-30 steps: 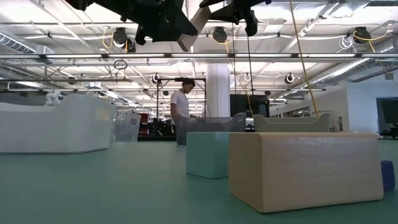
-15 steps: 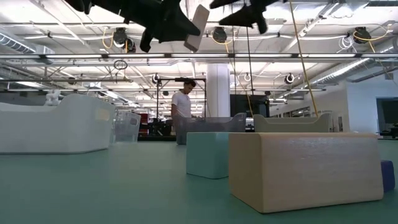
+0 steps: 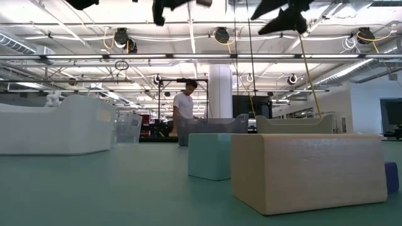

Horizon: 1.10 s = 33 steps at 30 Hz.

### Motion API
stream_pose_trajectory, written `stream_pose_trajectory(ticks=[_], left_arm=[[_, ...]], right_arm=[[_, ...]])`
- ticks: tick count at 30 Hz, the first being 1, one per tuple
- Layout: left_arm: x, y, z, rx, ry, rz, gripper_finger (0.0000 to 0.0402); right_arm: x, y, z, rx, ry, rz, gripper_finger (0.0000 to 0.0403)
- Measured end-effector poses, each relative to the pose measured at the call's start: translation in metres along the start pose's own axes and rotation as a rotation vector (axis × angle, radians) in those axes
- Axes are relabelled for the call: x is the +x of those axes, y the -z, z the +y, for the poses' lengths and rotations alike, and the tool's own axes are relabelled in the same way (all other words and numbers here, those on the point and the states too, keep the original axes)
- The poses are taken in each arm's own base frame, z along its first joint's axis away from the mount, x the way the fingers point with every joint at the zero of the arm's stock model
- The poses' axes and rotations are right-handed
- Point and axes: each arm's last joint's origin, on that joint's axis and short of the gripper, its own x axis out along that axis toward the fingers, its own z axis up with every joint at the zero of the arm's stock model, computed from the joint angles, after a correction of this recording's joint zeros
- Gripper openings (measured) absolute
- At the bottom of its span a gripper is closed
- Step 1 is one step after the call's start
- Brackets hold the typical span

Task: Sort & place blocks by color
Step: Put the right brown block into the white bin

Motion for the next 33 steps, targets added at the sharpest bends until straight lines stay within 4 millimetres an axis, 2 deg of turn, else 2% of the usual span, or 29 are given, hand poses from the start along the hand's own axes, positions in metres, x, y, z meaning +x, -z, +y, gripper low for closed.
stream_pose_trajectory(ticks=[4, 10, 14, 18, 22, 27, 33], left_arm=[[-0.004, -0.002, -0.011, -0.002, 0.109, -0.022, 0.0056], [-0.01, 0.0, -0.022, -0.029, 0.15, 0.002, 0.0056], [-0.014, 0.01, -0.026, -0.134, 0.149, 0.125, 0.0056], [-0.026, 0.017, -0.024, -0.284, 0.091, 0.333, 0.0056], [-0.046, 0.024, -0.017, -0.452, -0.047, 0.563, 0.0056], [-0.082, 0.027, -0.016, -0.552, -0.15, 0.847, 0.0056], [-0.123, 0.03, -0.016, -0.567, -0.288, 1.108, 0.0056]], right_arm=[[0.002, 0.013, -0.006, 0.011, 0.052, 0.081, 0.0242], [0.012, 0.041, -0.015, 0.077, 0.096, 0.149, 0.0242], [0.017, 0.056, -0.019, 0.143, 0.095, 0.202, 0.0242], [0.023, 0.066, -0.017, 0.181, -0.005, 0.232, 0.0242], [0.03, 0.075, -0.015, 0.23, -0.144, 0.21, 0.0242], [0.038, 0.09, -0.015, 0.354, -0.291, 0.14, 0.0242], [0.038, 0.105, -0.019, 0.427, -0.4, -0.051, 0.0242]])
